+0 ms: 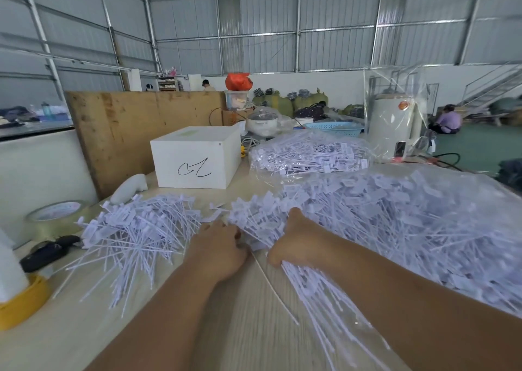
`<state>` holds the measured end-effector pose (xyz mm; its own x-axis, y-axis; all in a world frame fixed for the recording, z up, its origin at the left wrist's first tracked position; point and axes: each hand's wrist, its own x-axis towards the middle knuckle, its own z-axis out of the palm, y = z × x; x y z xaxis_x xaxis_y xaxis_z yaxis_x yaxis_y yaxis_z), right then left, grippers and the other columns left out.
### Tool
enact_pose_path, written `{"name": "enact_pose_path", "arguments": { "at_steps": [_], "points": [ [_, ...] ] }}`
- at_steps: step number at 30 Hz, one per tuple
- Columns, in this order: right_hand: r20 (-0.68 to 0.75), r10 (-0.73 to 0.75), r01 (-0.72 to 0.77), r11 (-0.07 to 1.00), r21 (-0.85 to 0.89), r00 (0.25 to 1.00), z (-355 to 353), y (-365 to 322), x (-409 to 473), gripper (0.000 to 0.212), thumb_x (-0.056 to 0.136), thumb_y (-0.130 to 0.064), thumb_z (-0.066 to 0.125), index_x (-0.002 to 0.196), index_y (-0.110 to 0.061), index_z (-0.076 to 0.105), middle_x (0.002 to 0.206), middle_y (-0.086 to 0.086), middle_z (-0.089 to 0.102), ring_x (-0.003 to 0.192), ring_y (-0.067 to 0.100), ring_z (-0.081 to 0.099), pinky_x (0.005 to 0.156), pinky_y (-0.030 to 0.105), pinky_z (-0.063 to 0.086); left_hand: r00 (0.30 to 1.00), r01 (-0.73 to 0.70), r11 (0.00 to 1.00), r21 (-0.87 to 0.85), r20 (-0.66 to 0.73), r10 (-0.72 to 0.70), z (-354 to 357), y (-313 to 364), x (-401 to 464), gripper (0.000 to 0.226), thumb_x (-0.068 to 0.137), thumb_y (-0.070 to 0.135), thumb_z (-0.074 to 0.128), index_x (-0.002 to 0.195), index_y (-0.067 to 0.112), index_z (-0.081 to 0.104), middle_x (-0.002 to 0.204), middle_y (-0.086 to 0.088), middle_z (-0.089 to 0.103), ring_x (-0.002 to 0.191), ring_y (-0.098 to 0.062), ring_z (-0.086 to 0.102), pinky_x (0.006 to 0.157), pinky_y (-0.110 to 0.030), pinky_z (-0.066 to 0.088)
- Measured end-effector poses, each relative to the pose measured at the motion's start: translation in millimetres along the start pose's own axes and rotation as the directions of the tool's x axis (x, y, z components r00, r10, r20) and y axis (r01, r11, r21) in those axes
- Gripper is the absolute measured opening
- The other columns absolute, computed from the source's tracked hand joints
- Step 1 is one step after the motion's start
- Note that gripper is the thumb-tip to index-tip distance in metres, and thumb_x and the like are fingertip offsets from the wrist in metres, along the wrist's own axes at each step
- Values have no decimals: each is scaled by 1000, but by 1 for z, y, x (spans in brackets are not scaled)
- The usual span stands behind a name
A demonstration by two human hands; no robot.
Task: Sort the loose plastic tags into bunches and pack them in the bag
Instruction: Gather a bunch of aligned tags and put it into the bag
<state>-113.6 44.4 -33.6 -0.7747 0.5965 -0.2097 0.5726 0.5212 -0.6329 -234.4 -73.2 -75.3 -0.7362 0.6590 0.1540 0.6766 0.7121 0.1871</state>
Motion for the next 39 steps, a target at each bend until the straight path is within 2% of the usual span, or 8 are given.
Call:
{"name": "enact_pose_path", "arguments": {
  "at_steps": [7, 14, 17, 19, 23, 29, 33, 39],
  "points": [
    [-22, 14, -14, 1000, -16, 1000, 15, -4, 1, 95, 69, -18, 78, 142, -9, 18, 102, 10, 54, 66, 16, 54, 43, 20, 35, 996, 55, 989, -138, 83, -44, -12, 17, -9, 20, 87, 32, 57, 70, 23, 57, 80, 3, 61, 80, -19, 63, 68, -29, 49],
    [-23, 22, -23, 999, -30, 999, 23, -11, 7, 111, 65, -18, 83, 148, -5, 10, 126, 15, 49, 82, 21, 56, 51, 24, 40, 975, 144, 913, -383, 212, -64, -25, 29, -18, 22, 83, 4, 55, 62, 9, 57, 65, -6, 56, 60, -18, 52, 50, -26, 37],
    [-28, 55, -57, 995, -80, 998, 27, -16, 9, 110, 64, -17, 83, 147, -7, 13, 120, 14, 52, 100, 28, 60, 59, 29, 46, 959, 245, 795, -555, 259, -115, -31, 33, -19, 16, 93, 5, 51, 93, 1, 66, 79, -13, 61, 69, -23, 60, 55, -22, 46],
    [-10, 63, -64, 994, -84, 998, 29, -19, 10, 108, 67, -17, 81, 149, -8, 11, 123, 14, 52, 103, 28, 60, 61, 29, 46, 941, 322, 608, -726, 318, -119, -32, 33, -23, 16, 94, 4, 49, 91, 0, 63, 68, -13, 61, 54, -20, 60, 46, -20, 50],
    [6, 32, -32, 999, -22, 999, 24, -21, 8, 100, 65, -21, 81, 145, -4, 24, 100, 10, 58, 82, 21, 61, 54, 25, 43, 892, 442, 268, -856, 450, -37, -36, 41, -33, 22, 92, 2, 43, 93, 0, 65, 72, -15, 64, 56, -21, 62, 53, -33, 58],
    [-18, 51, -49, 994, 97, 999, 18, -13, 8, 83, 56, -13, 80, 129, -3, 42, 103, 11, 62, 84, 23, 64, 54, 24, 43, 865, 490, 118, -864, 498, 59, -36, 40, -33, 10, 87, 1, 48, 91, 2, 57, 79, -14, 53, 65, -24, 54, 58, -33, 59],
    [-72, 40, -18, 961, 277, 997, 13, -5, 6, 92, 60, -13, 77, 139, -9, 30, 113, 8, 55, 94, 22, 59, 52, 23, 39, 875, 469, 71, -881, 474, 102, -35, 41, -30, 10, 87, 8, 54, 80, 8, 60, 73, -10, 57, 62, -22, 54, 72, -37, 57],
    [-262, -37, 169, 847, 505, 964, 8, 0, 5, 77, 62, -5, 74, 128, -12, 36, 105, 11, 62, 92, 25, 64, 61, 28, 49, 925, 367, 10, -930, 367, 99, -35, 42, -25, 14, 91, 8, 49, 95, 7, 63, 79, -10, 62, 65, -21, 58, 64, -31, 52]
  ]
}}
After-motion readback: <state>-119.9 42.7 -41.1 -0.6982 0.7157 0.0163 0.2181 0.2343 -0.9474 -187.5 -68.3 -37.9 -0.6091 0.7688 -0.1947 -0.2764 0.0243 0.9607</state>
